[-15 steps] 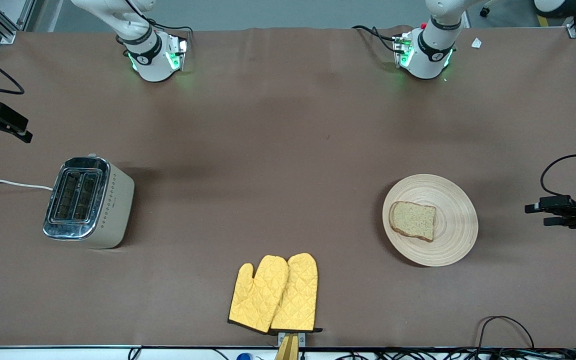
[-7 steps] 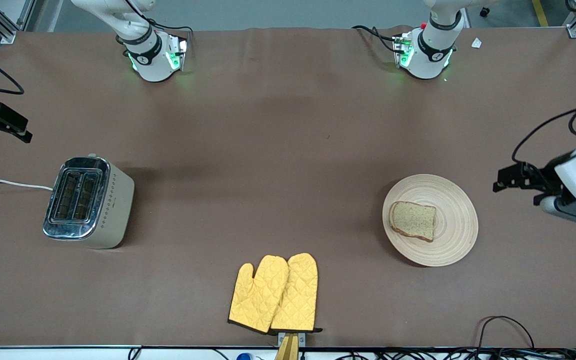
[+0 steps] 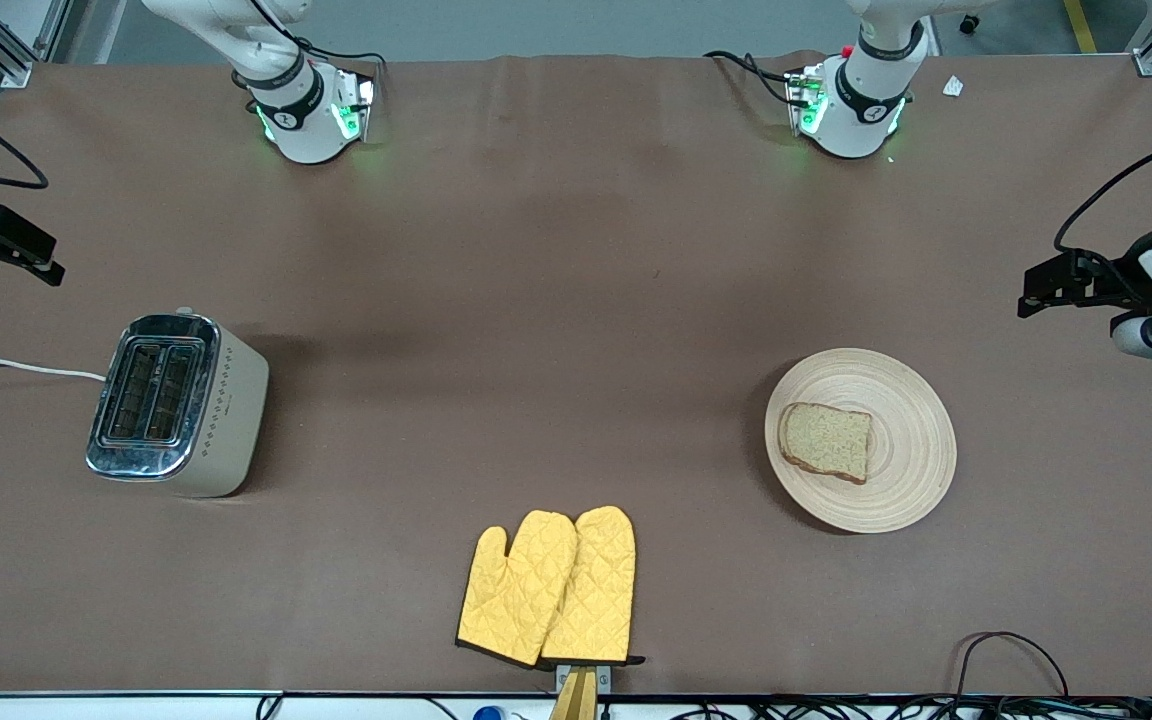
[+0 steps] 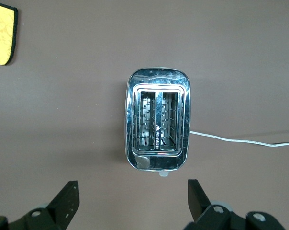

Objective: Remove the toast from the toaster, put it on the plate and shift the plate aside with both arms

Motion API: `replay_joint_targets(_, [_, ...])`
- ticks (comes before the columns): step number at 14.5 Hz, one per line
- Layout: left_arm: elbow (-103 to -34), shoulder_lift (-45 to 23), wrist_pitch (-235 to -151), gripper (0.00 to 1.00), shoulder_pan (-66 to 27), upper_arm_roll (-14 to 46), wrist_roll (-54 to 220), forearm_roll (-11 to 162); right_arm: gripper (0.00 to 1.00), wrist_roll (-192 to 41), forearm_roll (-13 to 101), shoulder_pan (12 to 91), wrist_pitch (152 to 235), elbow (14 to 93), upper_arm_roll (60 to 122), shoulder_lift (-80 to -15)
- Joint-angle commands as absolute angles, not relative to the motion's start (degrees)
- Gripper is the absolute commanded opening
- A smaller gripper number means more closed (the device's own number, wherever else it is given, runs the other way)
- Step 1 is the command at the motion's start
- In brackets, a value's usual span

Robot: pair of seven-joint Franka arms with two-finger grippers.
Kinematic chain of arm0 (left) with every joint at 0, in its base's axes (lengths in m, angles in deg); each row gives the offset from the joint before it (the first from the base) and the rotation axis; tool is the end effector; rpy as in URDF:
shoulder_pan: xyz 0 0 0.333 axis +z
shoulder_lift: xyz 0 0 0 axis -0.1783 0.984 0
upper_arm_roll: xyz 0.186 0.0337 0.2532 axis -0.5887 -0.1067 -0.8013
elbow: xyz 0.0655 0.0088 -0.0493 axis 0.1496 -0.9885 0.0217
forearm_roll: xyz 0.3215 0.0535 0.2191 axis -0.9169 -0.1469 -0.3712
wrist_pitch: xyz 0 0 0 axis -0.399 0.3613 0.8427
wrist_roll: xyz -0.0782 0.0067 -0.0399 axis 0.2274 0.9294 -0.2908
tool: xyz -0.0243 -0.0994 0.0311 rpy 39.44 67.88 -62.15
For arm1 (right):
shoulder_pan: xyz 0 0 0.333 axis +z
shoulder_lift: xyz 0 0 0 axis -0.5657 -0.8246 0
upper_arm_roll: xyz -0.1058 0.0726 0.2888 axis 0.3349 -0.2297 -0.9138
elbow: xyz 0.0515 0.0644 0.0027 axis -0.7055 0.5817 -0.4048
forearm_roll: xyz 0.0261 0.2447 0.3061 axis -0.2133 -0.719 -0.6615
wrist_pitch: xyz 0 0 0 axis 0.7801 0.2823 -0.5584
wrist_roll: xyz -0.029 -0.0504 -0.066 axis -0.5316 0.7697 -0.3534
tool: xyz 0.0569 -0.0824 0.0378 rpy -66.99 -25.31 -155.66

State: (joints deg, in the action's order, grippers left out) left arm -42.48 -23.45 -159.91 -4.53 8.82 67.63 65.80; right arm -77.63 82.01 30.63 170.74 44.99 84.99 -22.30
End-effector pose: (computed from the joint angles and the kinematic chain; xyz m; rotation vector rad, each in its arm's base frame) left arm 0.6114 -0.0385 0.6122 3.0858 -0.3646 -0.0906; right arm 0.5493 -0.0351 0.6389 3.1150 -0.0137 0.0958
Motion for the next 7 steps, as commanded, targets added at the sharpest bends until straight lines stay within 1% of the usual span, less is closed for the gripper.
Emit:
replay_joint_targets(1, [-42.35, -24.79, -159.51, 1.0, -4.74, 8.64, 69.97, 63.71, 1.0, -77.03, 82.55, 30.32, 169.94, 44.2, 84.76, -22.55])
replay_joint_targets(3, [-45.32, -28.03, -160.13, 1.0, -4.39, 10.3, 74.79, 62.03, 1.0, -76.94, 82.55, 30.32, 169.94, 44.2, 84.76, -22.55])
replay_joint_targets(5, [-50.76, -31.54, -165.72, 1.0, -4.21, 11.19, 75.07, 61.94, 1.0, -76.94, 82.55, 30.23, 170.03, 44.2, 84.76, -22.55])
replay_joint_targets(7, [-53.42, -33.49, -167.16, 1.0, -4.3, 11.28, 74.63, 61.86, 1.0, -76.94, 82.46, 30.23, 170.03, 44.2, 84.76, -22.55])
